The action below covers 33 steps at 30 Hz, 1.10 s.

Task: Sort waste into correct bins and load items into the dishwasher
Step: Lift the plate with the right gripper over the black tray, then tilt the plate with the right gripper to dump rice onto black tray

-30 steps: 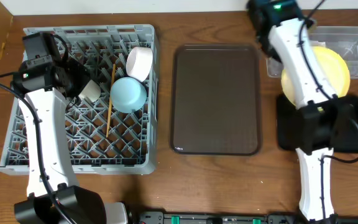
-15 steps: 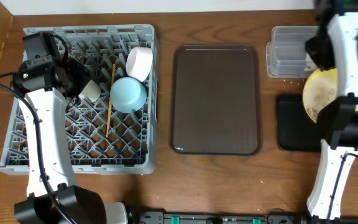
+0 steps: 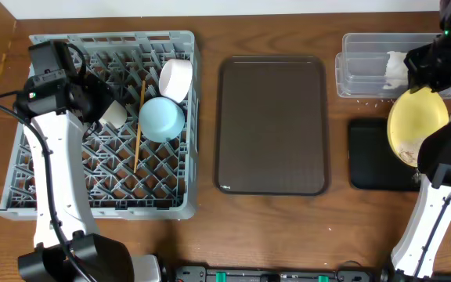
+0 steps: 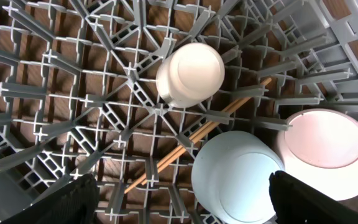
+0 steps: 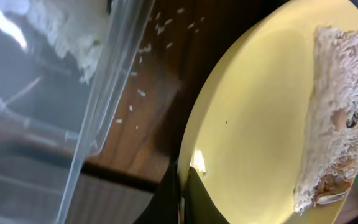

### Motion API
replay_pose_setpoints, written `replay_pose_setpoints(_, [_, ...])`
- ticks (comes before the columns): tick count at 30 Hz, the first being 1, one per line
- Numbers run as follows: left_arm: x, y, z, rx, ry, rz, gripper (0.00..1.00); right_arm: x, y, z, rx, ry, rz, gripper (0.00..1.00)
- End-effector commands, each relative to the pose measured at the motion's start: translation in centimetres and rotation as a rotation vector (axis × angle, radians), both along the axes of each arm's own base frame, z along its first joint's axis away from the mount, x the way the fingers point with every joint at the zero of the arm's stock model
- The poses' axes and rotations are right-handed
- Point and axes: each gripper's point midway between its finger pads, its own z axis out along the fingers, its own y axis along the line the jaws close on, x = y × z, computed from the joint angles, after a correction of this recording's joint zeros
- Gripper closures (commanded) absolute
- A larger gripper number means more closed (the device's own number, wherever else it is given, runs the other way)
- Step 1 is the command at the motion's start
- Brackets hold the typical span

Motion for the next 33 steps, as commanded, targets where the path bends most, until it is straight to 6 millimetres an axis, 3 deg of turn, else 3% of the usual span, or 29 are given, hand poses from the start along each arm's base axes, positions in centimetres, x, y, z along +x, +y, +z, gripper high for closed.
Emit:
replay_pose_setpoints(1, [-0.1, 0.2, 0.0, -0.001, 0.001, 0.016, 0.11, 0.4, 1.1, 1.3, 0.085, -0.056, 0.07, 0.98])
replay_pose_setpoints(11, [-0.1, 0.2, 0.0, -0.001, 0.001, 0.016, 0.11, 0.2, 2.8, 1.0, 0.219, -0.072, 0.162, 0.98])
replay_pose_setpoints(21, [-0.1, 0.2, 0.0, -0.001, 0.001, 0.016, 0.11, 0.5, 2.7, 1.7, 0.331, -0.14, 0.223, 0.98])
replay_pose_setpoints(33, [-0.1, 0.2, 0.0, -0.001, 0.001, 0.016, 0.11, 0.4, 2.7, 2.1, 0.333, -0.16, 0.251, 0.98])
